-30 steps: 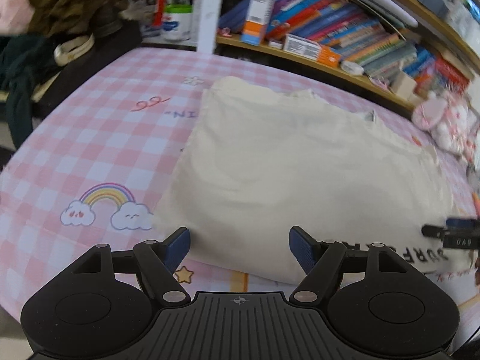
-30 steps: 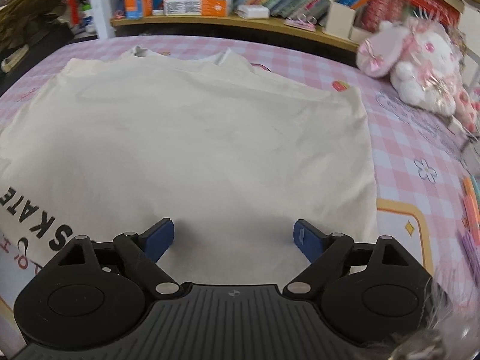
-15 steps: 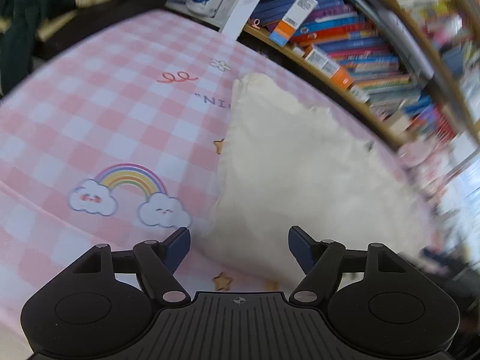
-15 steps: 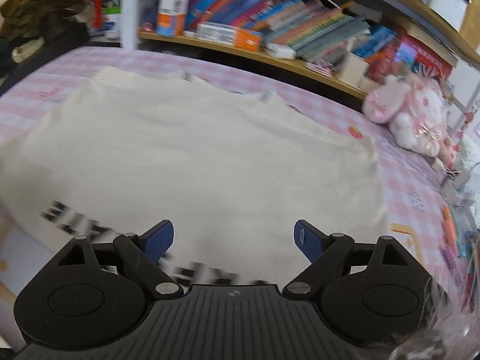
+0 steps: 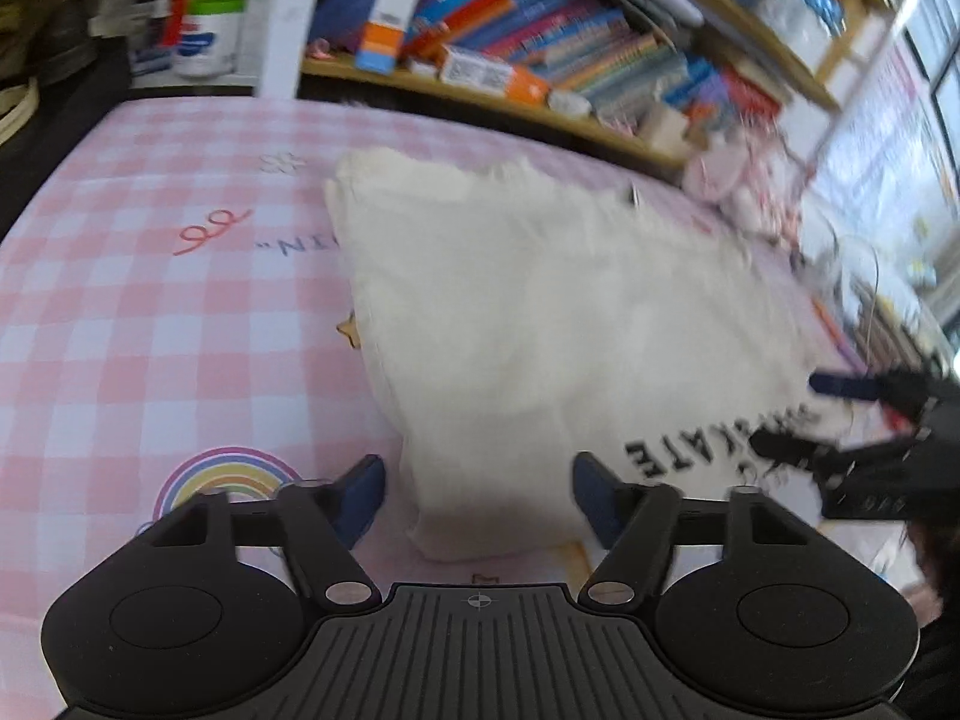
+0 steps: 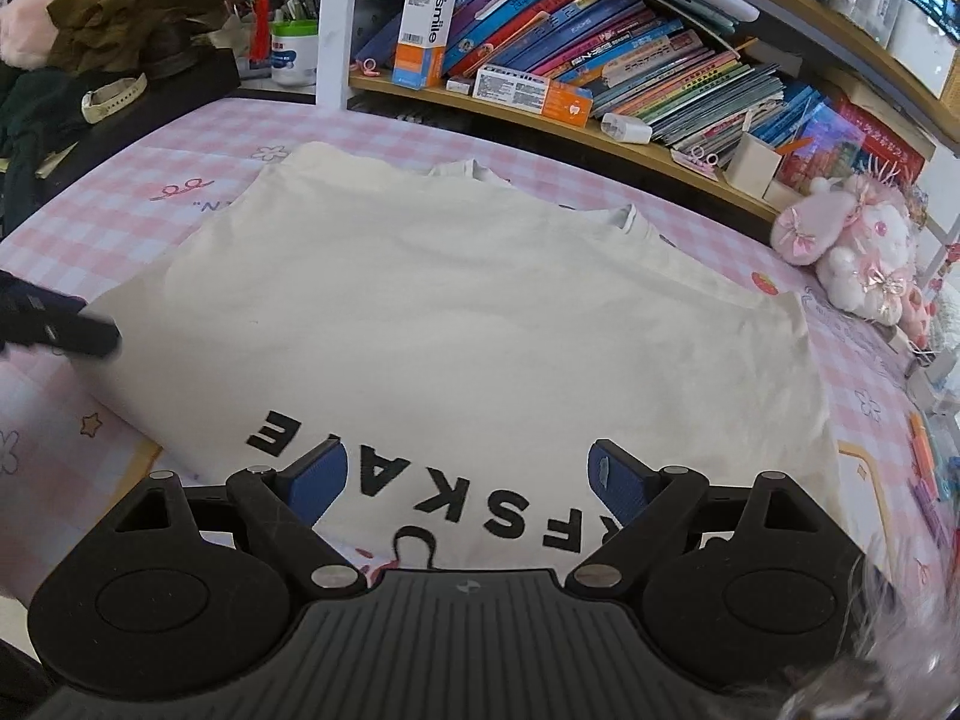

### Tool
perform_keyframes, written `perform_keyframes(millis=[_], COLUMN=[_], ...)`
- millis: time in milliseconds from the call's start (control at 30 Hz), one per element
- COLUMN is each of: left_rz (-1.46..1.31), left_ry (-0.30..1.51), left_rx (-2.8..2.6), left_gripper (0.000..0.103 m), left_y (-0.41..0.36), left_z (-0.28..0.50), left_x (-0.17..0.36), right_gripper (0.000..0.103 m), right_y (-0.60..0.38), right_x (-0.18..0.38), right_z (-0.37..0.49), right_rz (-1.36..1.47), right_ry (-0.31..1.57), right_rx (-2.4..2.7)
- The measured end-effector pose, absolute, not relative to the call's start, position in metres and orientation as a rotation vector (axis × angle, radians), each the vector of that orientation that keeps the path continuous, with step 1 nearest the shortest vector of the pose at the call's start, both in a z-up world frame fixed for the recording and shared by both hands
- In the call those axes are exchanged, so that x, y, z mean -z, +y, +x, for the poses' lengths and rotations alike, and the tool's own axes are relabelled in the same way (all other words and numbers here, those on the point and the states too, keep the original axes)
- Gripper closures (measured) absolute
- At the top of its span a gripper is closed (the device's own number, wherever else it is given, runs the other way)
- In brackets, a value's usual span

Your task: Fold clothes

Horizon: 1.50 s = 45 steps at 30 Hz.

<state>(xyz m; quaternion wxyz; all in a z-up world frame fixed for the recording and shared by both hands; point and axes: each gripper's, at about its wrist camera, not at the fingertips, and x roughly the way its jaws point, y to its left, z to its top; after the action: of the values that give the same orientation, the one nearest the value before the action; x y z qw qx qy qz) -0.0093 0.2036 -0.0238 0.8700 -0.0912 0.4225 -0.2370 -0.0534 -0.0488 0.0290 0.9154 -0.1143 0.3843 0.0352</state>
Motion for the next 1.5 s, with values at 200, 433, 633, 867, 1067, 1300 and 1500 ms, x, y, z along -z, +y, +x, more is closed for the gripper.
perform_keyframes(millis=[200,433,633,867,1067,1300,1500], left_rz=[-0.198,-0.484,-0.645,-0.548,-0.448,-0.341,-0.270], left_ry=[0.893,0.979,1.057,1.085,0.977,1.020,1.023], left_rx=[0.578,0.599,0.511,0.467,0.477,0.430,0.410], left_gripper=[0.062,0.101,0.101,0.096,0.078,0.078,0.075], left_y=[0.208,0.236,0.256,0.250,0.240,0.225,0.227], left_z=[-0.016,-0.002,0.002,-0.005,-0.003,0.000,-0.006], left_x=[0.028,0.042,0.045,0.056,0.026,0.035,0.038], right_gripper=[0.016,0.016,0.016,0.016,0.016,0.016,0.016], right_y=[-0.042,-0.037,-0.037,-0.039,-0.043,-0.042,-0.044], right_x=[-0.030,-0.031,-0.031,-0.031,-0.032,-0.033,-0.033], right_z=[-0.061,-0.061,-0.059,-0.057,-0.056,-0.056,-0.057], right_rz=[-0.229,-0.222,-0.218,-0.222,-0.227,-0.239,-0.228], right_ry=[0.794,0.789,0.793,0.797,0.792,0.782,0.782], right_rx=[-0.039,-0.022,-0.016,-0.019,-0.018,-0.029,-0.018])
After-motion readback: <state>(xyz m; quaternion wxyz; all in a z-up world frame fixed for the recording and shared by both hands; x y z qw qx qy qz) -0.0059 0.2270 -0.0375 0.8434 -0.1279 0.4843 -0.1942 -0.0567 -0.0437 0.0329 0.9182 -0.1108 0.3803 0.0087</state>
